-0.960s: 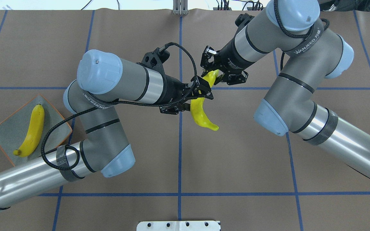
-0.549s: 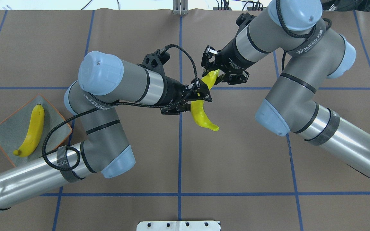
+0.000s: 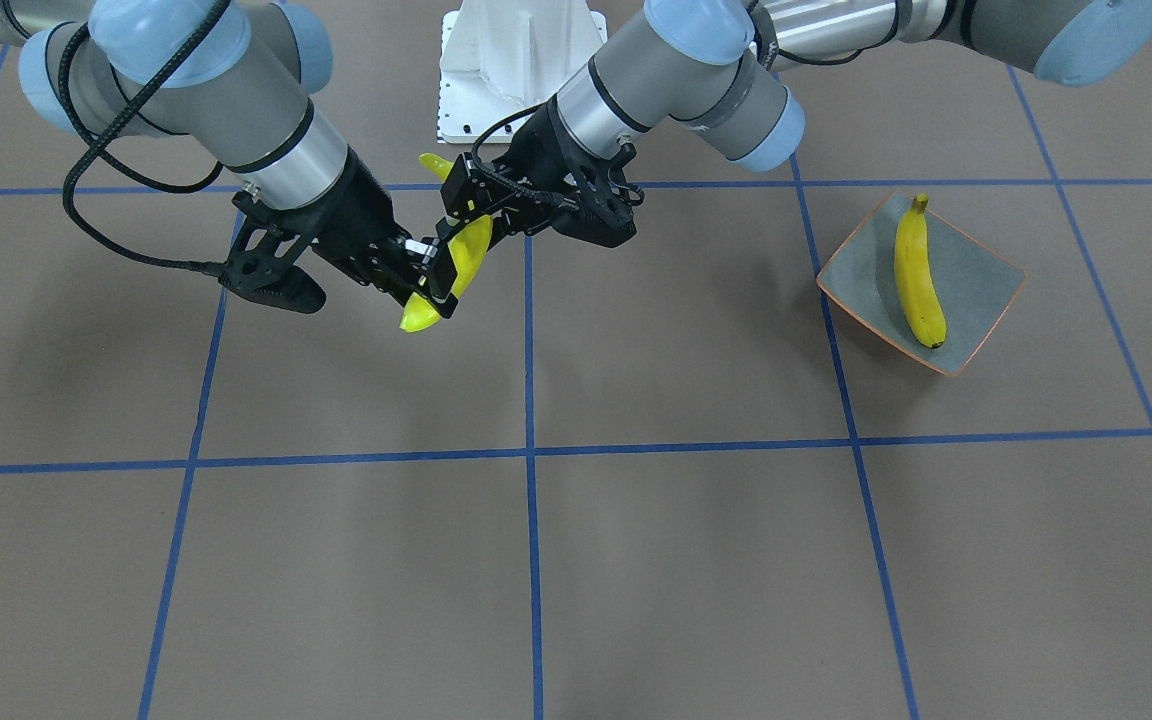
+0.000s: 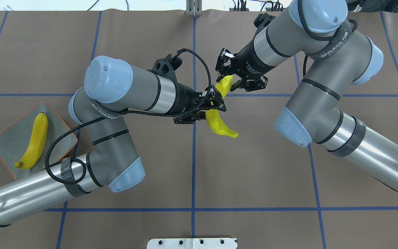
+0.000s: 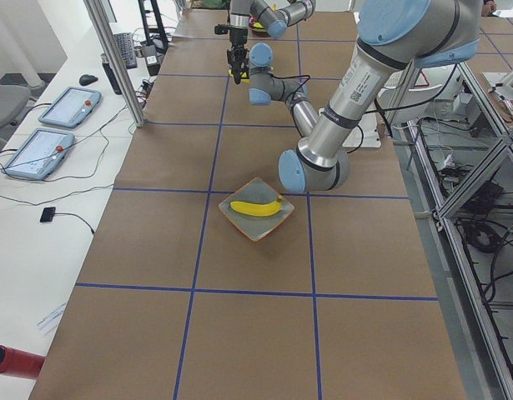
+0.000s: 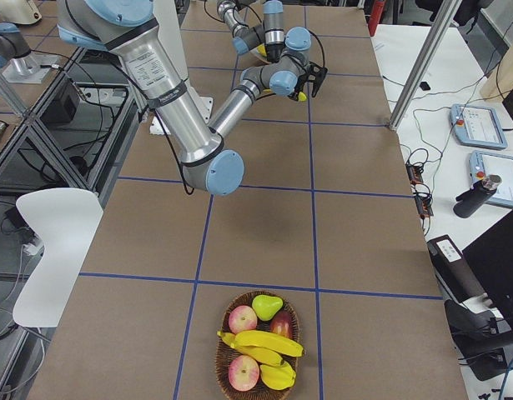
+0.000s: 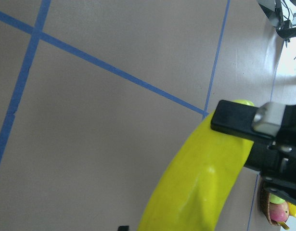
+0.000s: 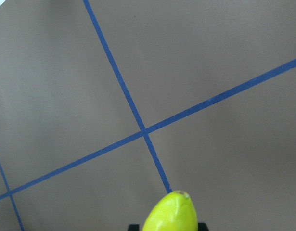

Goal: Transfer all bananas from basket to plate

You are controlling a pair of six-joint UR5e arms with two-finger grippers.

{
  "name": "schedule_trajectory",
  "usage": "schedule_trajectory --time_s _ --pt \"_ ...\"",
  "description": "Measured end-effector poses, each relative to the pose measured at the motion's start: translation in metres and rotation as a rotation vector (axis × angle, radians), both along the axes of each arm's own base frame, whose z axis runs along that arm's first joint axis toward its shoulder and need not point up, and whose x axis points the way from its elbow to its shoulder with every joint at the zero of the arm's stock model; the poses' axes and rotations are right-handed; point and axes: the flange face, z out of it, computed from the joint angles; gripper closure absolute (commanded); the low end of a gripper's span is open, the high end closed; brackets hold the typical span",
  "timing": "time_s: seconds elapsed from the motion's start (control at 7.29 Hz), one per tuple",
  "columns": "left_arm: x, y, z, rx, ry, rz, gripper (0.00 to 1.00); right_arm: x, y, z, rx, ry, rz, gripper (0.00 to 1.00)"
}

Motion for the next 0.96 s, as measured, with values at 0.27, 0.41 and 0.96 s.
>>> schedule_trajectory --time_s 0.27,0.41,0.96 --pt "-0.001 0.000 0.001 -0.001 -0.001 -0.001 1.00 0.004 0.001 -0.003 0.005 -0.007 0.000 0.00" --pt "-0.001 -0.001 0.002 0.000 -0.003 -0.002 1.00 0.006 0.000 -0.004 0.006 -0.009 0.002 0.00" --pt "-0.021 -0.001 0.021 0.001 -0.010 -0.010 1.00 0.071 -0.034 0.027 -0.064 -0.017 0.019 0.00"
